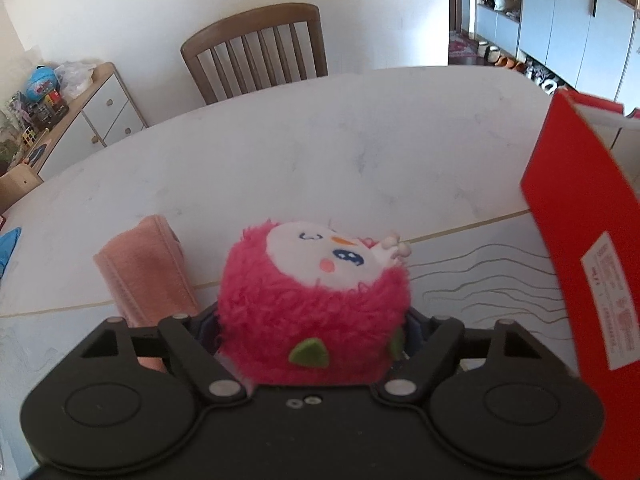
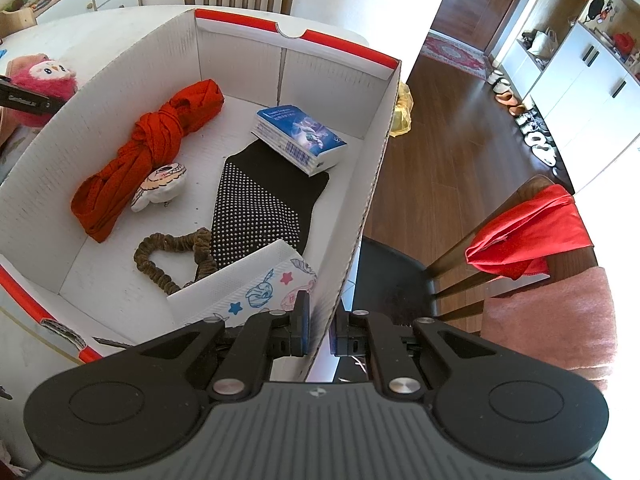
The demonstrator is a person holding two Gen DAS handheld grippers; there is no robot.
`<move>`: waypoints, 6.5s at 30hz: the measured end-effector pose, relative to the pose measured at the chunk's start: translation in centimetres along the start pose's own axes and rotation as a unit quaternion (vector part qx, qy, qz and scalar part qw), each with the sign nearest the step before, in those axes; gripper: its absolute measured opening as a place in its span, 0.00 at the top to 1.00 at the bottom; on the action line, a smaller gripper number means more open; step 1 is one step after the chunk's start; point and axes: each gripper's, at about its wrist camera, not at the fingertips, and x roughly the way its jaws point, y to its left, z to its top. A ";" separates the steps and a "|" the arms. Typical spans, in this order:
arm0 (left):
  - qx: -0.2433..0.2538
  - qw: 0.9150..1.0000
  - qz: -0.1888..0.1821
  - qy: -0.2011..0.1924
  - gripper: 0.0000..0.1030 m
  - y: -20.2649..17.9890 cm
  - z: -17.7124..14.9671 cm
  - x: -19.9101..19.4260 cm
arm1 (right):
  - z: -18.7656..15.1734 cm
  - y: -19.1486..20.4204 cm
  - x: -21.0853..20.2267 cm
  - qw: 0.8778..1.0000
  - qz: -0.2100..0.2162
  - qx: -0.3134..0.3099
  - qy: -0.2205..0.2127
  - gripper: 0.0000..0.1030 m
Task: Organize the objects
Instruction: 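Return the left gripper to the pile and grasp the pink plush toy, then carry the pink plush toy into the box and release it, then return the left gripper to the table and grasp the pink towel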
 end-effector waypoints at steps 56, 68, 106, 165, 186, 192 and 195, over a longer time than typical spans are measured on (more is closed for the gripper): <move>0.233 0.951 -0.195 -0.051 0.21 -21.4 2.4 -8.6 | -0.2 -0.7 -0.2 0.999 0.022 0.021 -0.011 0.91; 0.271 0.943 -0.192 -0.011 0.21 -23.9 2.6 -5.1 | -0.3 -0.7 -0.1 0.999 0.024 0.025 -0.010 0.91; 0.198 0.954 -0.217 -0.060 0.10 -19.0 2.4 -9.1 | -0.4 -0.7 -0.5 0.999 0.021 0.021 -0.011 0.91; -0.136 0.987 0.017 0.079 0.08 10.0 -4.3 2.0 | -0.2 -0.4 -0.1 1.000 0.002 0.012 0.008 0.91; -0.139 0.988 0.030 0.059 0.78 11.0 -4.0 0.5 | -0.1 -0.3 -0.1 1.000 0.002 0.013 0.006 0.91; -0.139 0.990 0.017 0.031 0.80 10.8 -3.2 -2.3 | -0.1 -0.3 -0.1 1.000 0.003 0.014 0.005 0.91; -0.136 0.990 0.009 0.017 0.80 10.5 -2.7 -3.4 | 0.0 -0.2 -0.1 1.000 0.004 0.015 0.004 0.91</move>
